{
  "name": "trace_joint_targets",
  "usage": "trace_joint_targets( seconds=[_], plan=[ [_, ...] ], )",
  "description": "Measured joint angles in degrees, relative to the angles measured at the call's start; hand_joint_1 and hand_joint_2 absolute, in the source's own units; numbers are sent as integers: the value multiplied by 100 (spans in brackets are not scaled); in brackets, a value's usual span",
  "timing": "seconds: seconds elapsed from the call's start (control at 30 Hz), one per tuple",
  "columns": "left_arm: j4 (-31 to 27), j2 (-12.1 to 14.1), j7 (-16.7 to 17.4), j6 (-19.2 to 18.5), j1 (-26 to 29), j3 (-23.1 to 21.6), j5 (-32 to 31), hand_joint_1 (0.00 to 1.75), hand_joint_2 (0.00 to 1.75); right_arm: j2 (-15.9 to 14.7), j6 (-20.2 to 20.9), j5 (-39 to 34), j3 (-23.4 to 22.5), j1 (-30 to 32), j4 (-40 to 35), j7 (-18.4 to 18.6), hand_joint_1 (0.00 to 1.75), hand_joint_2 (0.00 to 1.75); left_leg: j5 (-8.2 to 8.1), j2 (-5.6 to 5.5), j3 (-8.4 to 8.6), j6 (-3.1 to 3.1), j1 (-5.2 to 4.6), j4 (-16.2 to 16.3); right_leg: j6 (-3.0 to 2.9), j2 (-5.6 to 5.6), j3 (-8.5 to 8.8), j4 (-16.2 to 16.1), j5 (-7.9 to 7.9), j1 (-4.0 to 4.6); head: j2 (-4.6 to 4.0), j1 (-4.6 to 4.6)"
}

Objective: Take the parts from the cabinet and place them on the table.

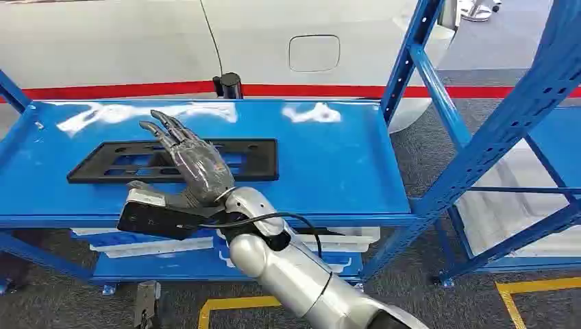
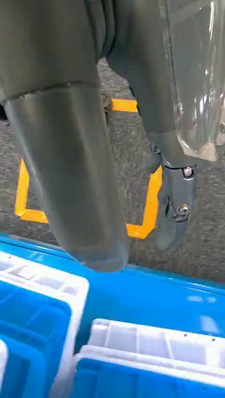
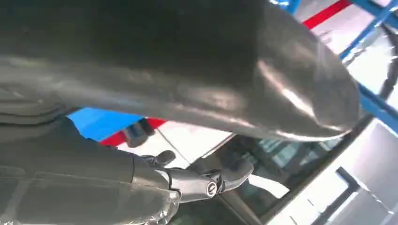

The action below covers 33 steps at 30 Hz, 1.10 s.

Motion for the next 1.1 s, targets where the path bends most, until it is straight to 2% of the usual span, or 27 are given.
trace_joint_targets(
  seconds=[0.03,0.07,0.1,0.17,0.2,0.23,0.27,0.3,0.37,0.4,0.43,0.47,0.53,0.57,0.6,0.67,0.7,0.73,0.77,0.83,0.9,1.1],
  plan=[
    [-4,-9,15,-9,-7,-9,-24,0,0,0,0,24,-2,-16,0,7,0,0,-2,-38,-3,-5,-2,8,-5,99,219,-479,182,5,0,0],
    [-7,-26,39,-11,-17,-13,-59,0,0,-4,-2,37,-11,-22,7,13,0,0,-24,-84,-41,-35,-57,61,-69,191,339,-709,233,21,0,-4],
    [-9,-35,61,-15,-15,-17,-72,0,0,-7,-2,57,-20,-17,11,29,0,0,-17,-95,-54,-55,-37,48,-97,137,330,-699,252,14,0,-2],
    [-9,-37,103,-26,-6,-31,-122,0,0,2,-2,98,-22,-8,20,59,0,0,-2,-112,-60,-96,-9,29,-145,124,323,-694,267,52,0,-2],
    [-9,-33,113,-28,-13,-50,-135,0,0,22,-2,124,-22,-11,20,59,0,0,-14,-139,-63,-130,-35,39,-186,98,343,-742,294,-16,0,-4],
    [-11,-33,129,-28,-12,-63,-144,0,0,42,-2,138,-26,-6,24,63,0,0,-83,-41,-111,-158,-22,98,-206,70,373,-760,305,-51,0,-2],
    [-13,-50,138,-26,-26,-81,-155,0,0,61,-9,149,-28,-19,24,63,0,0,-255,126,-205,-209,-24,352,-243,38,393,-764,287,-66,0,-59],
    [-13,-55,155,-26,-38,-101,-172,0,0,59,-11,161,-28,-11,26,63,0,0,-452,218,-383,-252,13,752,-254,11,403,-764,282,-65,0,-59],
    [-13,-63,168,-20,-39,-103,-173,0,0,44,-11,190,-31,45,39,63,0,0,-776,288,-825,-324,66,1617,-260,-62,407,-761,271,-62,0,-59],
    [-13,-68,175,-15,-30,-103,-179,0,0,37,-11,197,-31,74,48,63,0,0,-785,306,-947,-349,91,1812,-260,-101,407,-760,269,-63,0,-59],
    [-13,-68,175,-7,-25,-103,-188,0,0,37,-11,210,-31,88,57,63,0,0,-657,316,-919,-370,124,1707,-261,-130,409,-759,264,-72,0,-61],
    [-13,-68,175,9,-26,-105,-190,0,0,39,-11,227,-26,88,66,63,0,0,-430,333,-752,-387,152,1351,-259,-152,416,-758,260,-82,0,-61],
    [-13,-74,159,26,-26,-105,-197,0,0,55,-13,243,-26,87,70,41,0,0,40,457,-206,-412,183,317,-205,-178,447,-749,226,-109,0,-61],
    [-13,-98,149,33,-35,-107,-199,0,0,61,-13,249,-28,86,79,17,0,0,-47,504,-53,-445,143,90,-164,-187,439,-742,207,-56,0,-66],
    [-15,-105,133,35,-41,-107,-199,0,0,61,-15,253,-39,82,92,-11,0,0,-31,452,-47,-355,122,57,-124,-210,422,-726,195,-24,0,-57],
    [-13,-116,124,35,-25,-107,-201,0,0,66,-15,264,-48,90,125,-63,0,0,-24,433,-68,-285,88,65,-81,-241,432,-775,219,-25,0,-50],
    [-13,-125,120,35,-24,-107,-201,0,0,57,-17,264,-59,92,138,-90,0,0,7,437,-63,-272,111,34,-122,-249,404,-749,176,-23,0,-52],
    [-15,-129,114,35,-31,-107,-203,0,0,55,-22,264,-79,86,144,-134,0,0,7,418,-67,-271,104,35,-186,-256,426,-775,208,-28,0,-46],
    [-15,-133,109,26,-29,-107,-205,0,0,50,-24,262,-101,87,164,-155,0,0,4,399,-66,-266,95,35,-187,-264,430,-800,208,-28,0,-48],
    [-17,-131,113,-11,-33,-107,-207,0,0,48,-31,256,-131,84,197,-188,0,0,4,389,-68,-262,88,35,-183,-272,462,-836,215,-36,0,-46],
    [-26,-129,148,-20,-55,-107,-207,0,0,48,-35,229,-146,82,232,-212,0,0,2,389,-69,-237,74,37,-138,-272,489,-862,244,-44,0,-46],
    [-50,-114,194,-26,-114,-107,-207,0,0,48,-41,201,-175,78,284,-214,0,0,-1,395,-70,-203,53,42,-88,-272,487,-877,268,-59,0,-48]
  ],
)
